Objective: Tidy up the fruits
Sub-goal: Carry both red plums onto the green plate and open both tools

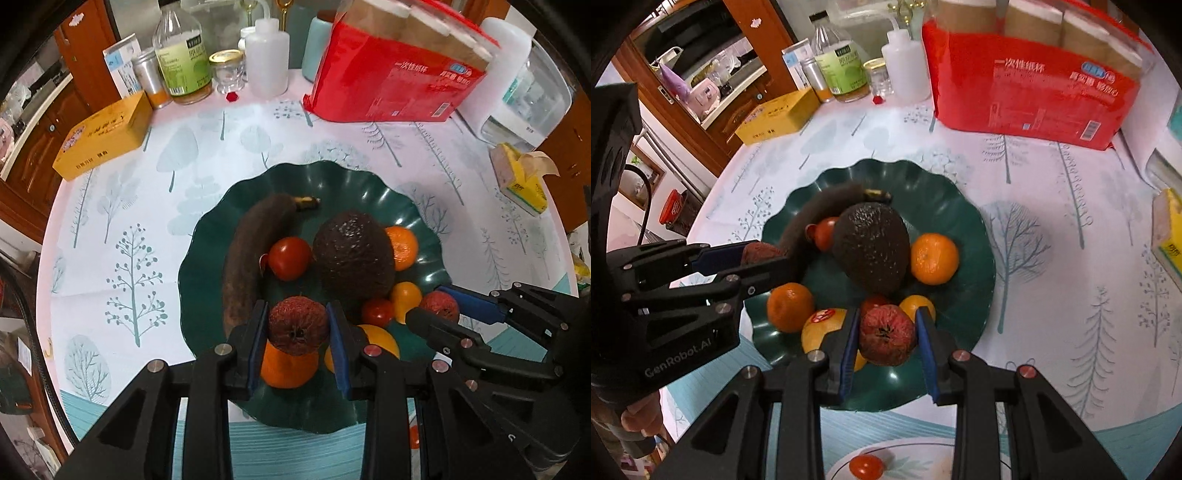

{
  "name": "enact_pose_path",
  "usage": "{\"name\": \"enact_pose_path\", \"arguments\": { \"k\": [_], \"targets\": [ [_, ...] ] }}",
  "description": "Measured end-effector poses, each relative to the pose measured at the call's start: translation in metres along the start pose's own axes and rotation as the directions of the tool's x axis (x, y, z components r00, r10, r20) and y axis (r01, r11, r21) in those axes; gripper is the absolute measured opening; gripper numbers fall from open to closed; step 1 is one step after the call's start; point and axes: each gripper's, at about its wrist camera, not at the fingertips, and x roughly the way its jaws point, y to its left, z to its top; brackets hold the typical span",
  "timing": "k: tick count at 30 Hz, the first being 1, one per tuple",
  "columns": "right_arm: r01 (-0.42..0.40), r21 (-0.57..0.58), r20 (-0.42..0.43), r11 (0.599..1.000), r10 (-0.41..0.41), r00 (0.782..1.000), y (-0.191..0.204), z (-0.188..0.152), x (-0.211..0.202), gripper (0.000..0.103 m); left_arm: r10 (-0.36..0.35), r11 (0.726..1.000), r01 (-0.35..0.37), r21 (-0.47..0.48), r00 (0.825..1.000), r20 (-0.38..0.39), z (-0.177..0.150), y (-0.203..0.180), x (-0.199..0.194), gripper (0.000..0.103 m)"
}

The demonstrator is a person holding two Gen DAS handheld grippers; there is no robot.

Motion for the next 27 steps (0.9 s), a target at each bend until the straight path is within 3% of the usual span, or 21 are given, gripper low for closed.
{"name": "enact_pose_path", "arguments": {
  "k": [2,7,15,23,27],
  "targets": [
    [0.002,-0.006,0.002,1.0,-0.002,1.0,0.001,0.001,0.003,0.031,-0.002,1.0,0.002,-0.003,1.0,-0.009,0.001,0.002,0.004,0.03],
    [-0.025,-0.015,0.012,1.0,0.025,1.0,0.003,0.004,0.005,0.04,0.014,1.0,-0.014,-0.015,1.0,0.0,0.001,0.006,0.004,0.05],
    [-0.015,-0.018,0.039,1.0,0.016,0.999,0.004,0.004,-0.001,0.044,0.043,0.999,-0.042,-0.031,0.999,0.023,-0.004,0.016,-0.008,0.075],
    [-0.008,-0.017,0.066,1.0,0.01,0.998,0.007,-0.003,-0.021,0.044,0.046,0.999,-0.045,-0.025,0.998,0.043,-0.016,0.012,-0.032,0.08],
    [0.002,-0.023,0.092,1.0,0.001,0.996,0.011,-0.009,-0.036,0.044,0.037,0.999,-0.036,-0.015,0.997,0.073,-0.026,0.008,-0.054,0.091]
  ]
}}
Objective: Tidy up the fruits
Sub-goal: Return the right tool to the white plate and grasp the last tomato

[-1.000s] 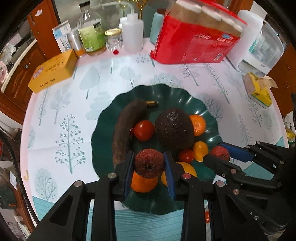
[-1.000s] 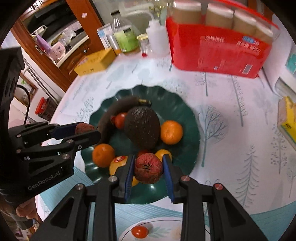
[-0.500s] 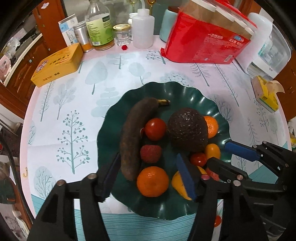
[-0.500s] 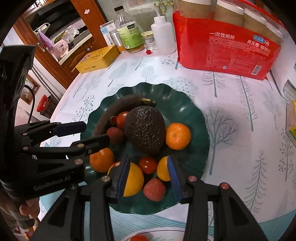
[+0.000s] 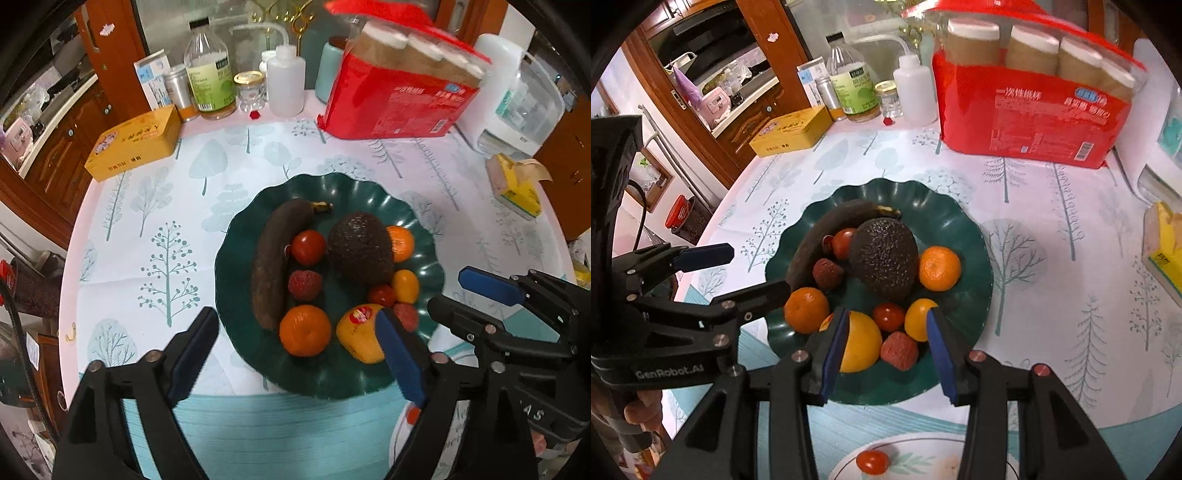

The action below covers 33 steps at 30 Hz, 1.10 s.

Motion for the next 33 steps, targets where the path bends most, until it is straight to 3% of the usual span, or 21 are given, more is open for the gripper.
{"name": "enact_pose_path", "arguments": {
  "k": [10,19,28,33],
  "targets": [
    [-0.012,0.02,0.073,1.0,0.011,0.997,0.011,-0.02,-0.055,0.044,0.017,0.999,-0.022,0.039,0.994,0.106,-0.038,-0.014,-0.061,0.092],
    [0.004,0.023,0.12,1.0,-0.007,0.993,0.022,-0.046,-0.086,0.044,0.02,0.997,-0.033,0.068,0.983,0.184,-0.075,-0.028,-0.101,0.1],
    [0.033,0.029,0.16,0.999,-0.037,0.986,0.028,-0.077,-0.098,0.044,0.028,1.0,-0.029,0.001,0.975,0.22,-0.104,-0.016,-0.104,0.101],
    [0.06,0.022,0.159,0.998,-0.062,0.985,0.028,-0.092,-0.09,0.044,0.082,0.996,-0.073,-0.05,0.975,0.207,-0.123,-0.007,-0.085,0.101]
  ]
}}
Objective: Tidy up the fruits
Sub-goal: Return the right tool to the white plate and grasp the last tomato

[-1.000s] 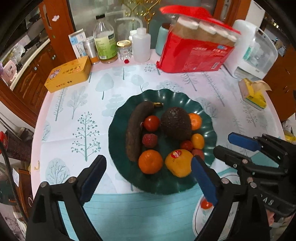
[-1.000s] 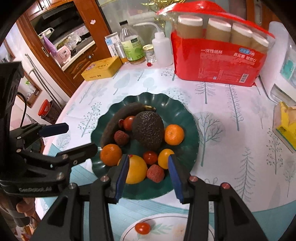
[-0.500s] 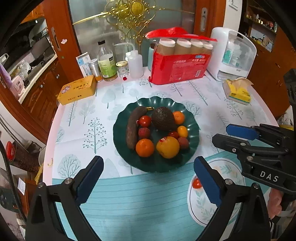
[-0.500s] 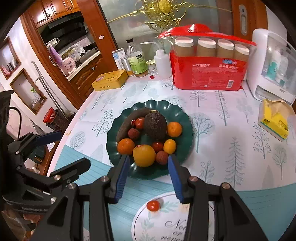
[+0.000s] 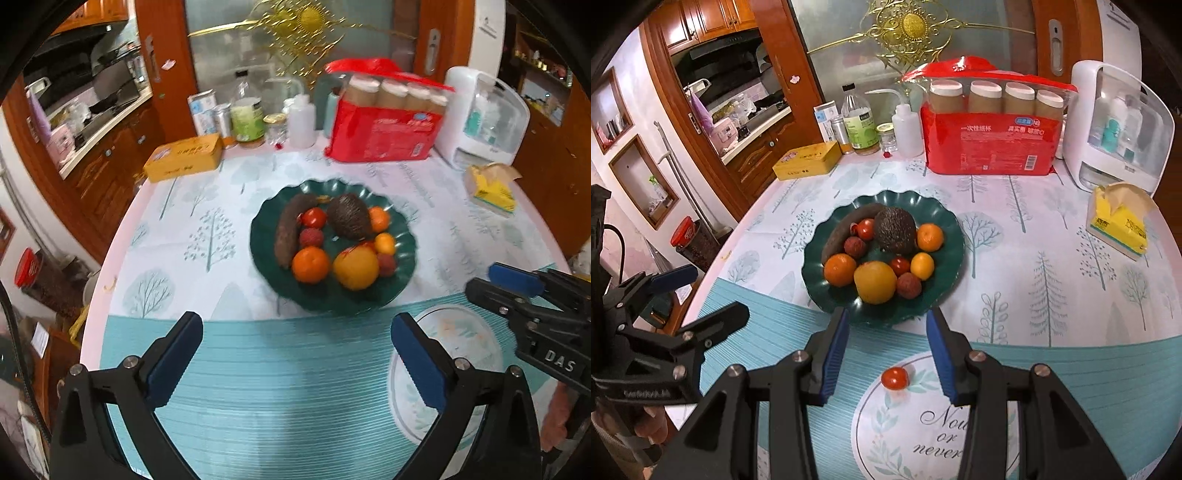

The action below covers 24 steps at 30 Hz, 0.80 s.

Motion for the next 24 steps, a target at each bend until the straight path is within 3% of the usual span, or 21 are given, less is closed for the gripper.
{"name": "enact_pose_path", "arguments": {
  "k": [13,24],
  "targets": [
    [0.008,-0.018,-0.126,1.0,-0.01,0.992,-0.004,-0.054,0.063,0.044,0.041,0.995,-0.049,-0.081,0.995,-0.094,-0.05,0.008,0.055,0.101],
    [0.033,-0.071,-0.154,0.997,-0.043,0.987,0.003,-0.067,0.092,0.044,0.057,0.992,-0.07,-0.102,0.99,-0.132,-0.065,0.01,0.071,0.101]
  ]
}}
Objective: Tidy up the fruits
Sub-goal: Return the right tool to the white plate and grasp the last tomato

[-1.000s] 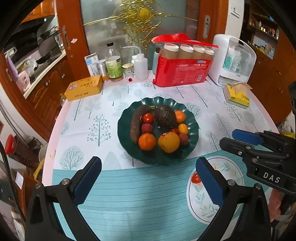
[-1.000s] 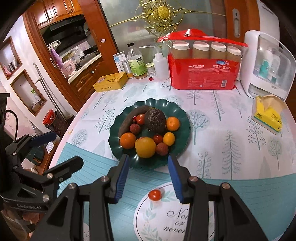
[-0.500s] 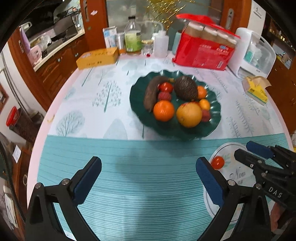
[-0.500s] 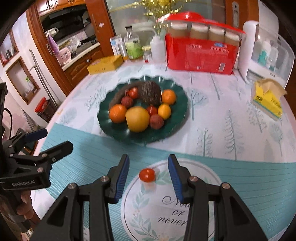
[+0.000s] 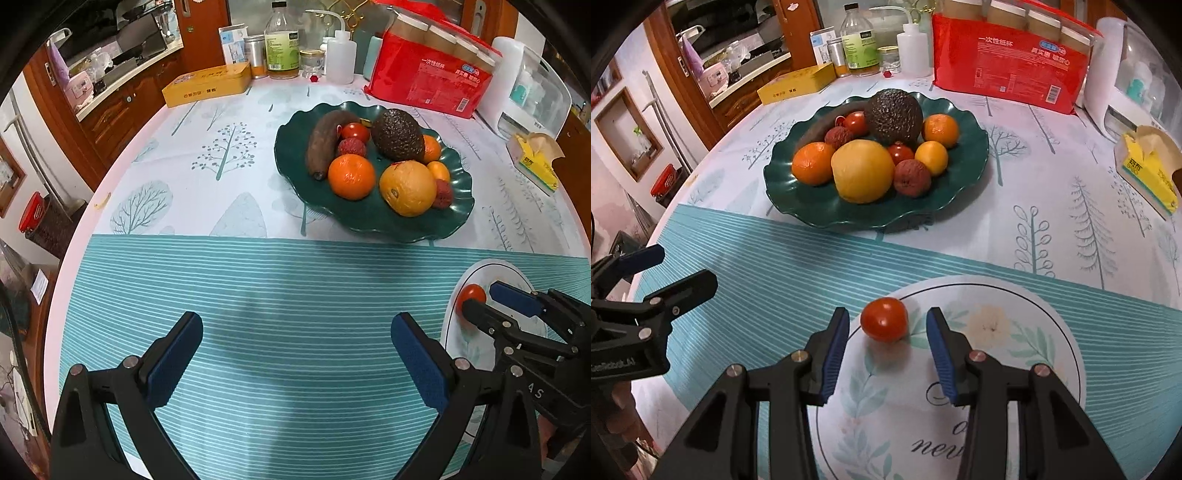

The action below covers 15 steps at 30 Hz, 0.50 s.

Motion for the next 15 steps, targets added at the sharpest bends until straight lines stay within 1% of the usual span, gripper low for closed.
{"name": "enact_pose_path", "arguments": {
  "k": [2,8,11,14,15],
  "targets": [
    [0.009,-0.011,-0.001,1.0,-0.01,1.0,0.001,-0.001,0.003,0.044,-0.004,1.0,0.004,-0.008,1.0,-0.005,-0.001,0.001,0.002,0.101],
    [0.0,-0.03,-0.014,1.0,-0.001,1.0,0.006,-0.006,0.014,0.043,-0.002,1.0,0.002,-0.02,1.0,-0.02,-0.003,-0.003,0.01,0.101],
    [0.026,-0.066,0.008,0.997,-0.026,1.0,0.014,-0.011,0.015,0.042,0.0,1.0,0.0,-0.02,1.0,-0.029,-0.004,-0.004,0.015,0.101],
    [0.047,-0.083,0.024,0.995,-0.045,0.999,0.016,-0.012,0.015,0.035,-0.001,1.0,0.0,-0.028,0.999,-0.034,-0.006,-0.004,0.018,0.101],
    [0.051,-0.084,0.028,0.995,-0.049,0.998,0.015,-0.012,0.015,0.031,0.0,0.999,-0.001,-0.032,0.999,-0.037,-0.007,-0.004,0.018,0.101]
  ]
}}
